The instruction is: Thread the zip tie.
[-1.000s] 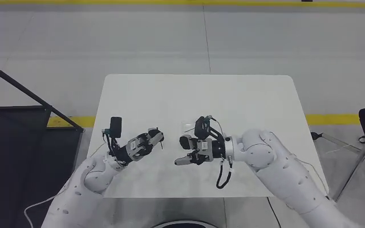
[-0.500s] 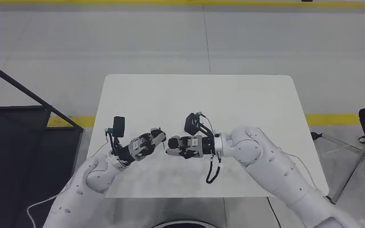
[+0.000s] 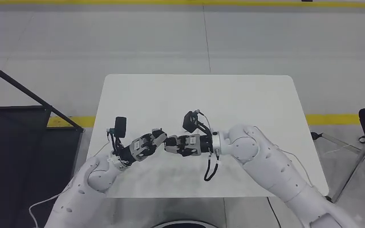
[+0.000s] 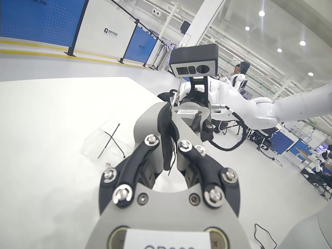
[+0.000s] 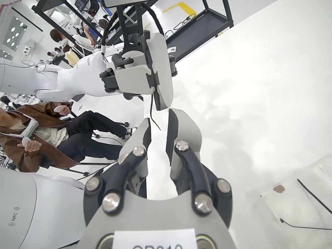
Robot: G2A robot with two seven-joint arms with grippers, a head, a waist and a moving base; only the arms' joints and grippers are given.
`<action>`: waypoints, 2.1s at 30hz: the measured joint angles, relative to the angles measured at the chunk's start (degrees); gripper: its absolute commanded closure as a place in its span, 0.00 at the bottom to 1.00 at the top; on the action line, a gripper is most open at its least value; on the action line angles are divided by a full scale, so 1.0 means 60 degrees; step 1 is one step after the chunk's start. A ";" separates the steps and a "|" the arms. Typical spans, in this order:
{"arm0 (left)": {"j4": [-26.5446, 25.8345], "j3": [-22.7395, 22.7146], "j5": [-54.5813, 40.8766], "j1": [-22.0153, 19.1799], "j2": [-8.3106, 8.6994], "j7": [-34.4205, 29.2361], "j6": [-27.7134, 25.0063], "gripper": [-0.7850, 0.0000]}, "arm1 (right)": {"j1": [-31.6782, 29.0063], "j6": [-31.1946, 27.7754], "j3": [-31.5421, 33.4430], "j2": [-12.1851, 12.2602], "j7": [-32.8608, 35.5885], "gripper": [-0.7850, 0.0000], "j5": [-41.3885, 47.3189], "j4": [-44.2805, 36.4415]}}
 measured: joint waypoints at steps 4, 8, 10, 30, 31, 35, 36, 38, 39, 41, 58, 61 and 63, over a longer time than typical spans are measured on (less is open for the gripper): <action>0.0030 -0.0014 -0.0047 -0.0015 -0.0018 -0.0041 -0.0034 1.00 | 0.0023 -0.0062 -0.0003 -0.0049 0.0096 0.82 0.0077 0.0065; 0.0055 -0.0028 -0.0092 -0.0026 -0.0037 -0.0068 -0.0072 1.00 | 0.0047 -0.0087 0.0000 -0.0099 0.0181 0.94 0.0136 0.0130; 0.0064 -0.0036 -0.0095 -0.0027 -0.0046 -0.0067 -0.0082 1.00 | 0.0056 -0.0100 0.0000 -0.0119 0.0228 0.94 0.0171 0.0156; 0.0104 -0.0144 -0.0080 -0.0011 -0.0139 -0.0020 -0.0259 1.00 | 0.0251 -0.0094 -0.0045 -0.0355 0.0878 0.69 0.0720 0.0560; 0.0104 -0.0155 -0.0084 -0.0007 -0.0141 -0.0017 -0.0267 1.00 | 0.0258 -0.0091 -0.0045 -0.0365 0.0897 0.70 0.0737 0.0573; 0.0115 -0.0191 -0.0095 0.0004 -0.0155 -0.0028 -0.0283 1.00 | 0.0276 -0.0120 -0.0042 -0.0405 0.0980 0.72 0.0785 0.0624; 0.0121 -0.0198 -0.0095 0.0004 -0.0158 -0.0034 -0.0276 1.00 | 0.0279 -0.0129 -0.0041 -0.0414 0.0993 0.73 0.0792 0.0630; 0.0129 -0.0209 -0.0104 0.0006 -0.0167 -0.0042 -0.0265 1.00 | 0.0283 -0.0151 -0.0044 -0.0434 0.1031 0.76 0.0807 0.0645; 0.0131 -0.0211 -0.0108 0.0007 -0.0171 -0.0043 -0.0264 1.00 | 0.0286 -0.0153 -0.0044 -0.0442 0.1043 0.79 0.0813 0.0653; 0.0133 -0.0216 -0.0115 0.0008 -0.0179 -0.0054 -0.0270 1.00 | 0.0291 -0.0157 -0.0046 -0.0462 0.1075 0.80 0.0826 0.0670; 0.0167 -0.0264 -0.0132 0.0014 -0.0246 -0.0104 -0.0347 1.00 | 0.0300 -0.0217 0.0003 -0.0590 0.1219 1.00 0.0847 0.0809; 0.0174 -0.0274 -0.0141 0.0010 -0.0256 -0.0124 -0.0354 1.00 | 0.0294 -0.0217 0.0019 -0.0605 0.1249 1.00 0.0827 0.0814; 0.0174 -0.0287 -0.0137 0.0010 -0.0262 -0.0132 -0.0349 1.00 | 0.0285 -0.0216 0.0031 -0.0615 0.1266 1.00 0.0828 0.0819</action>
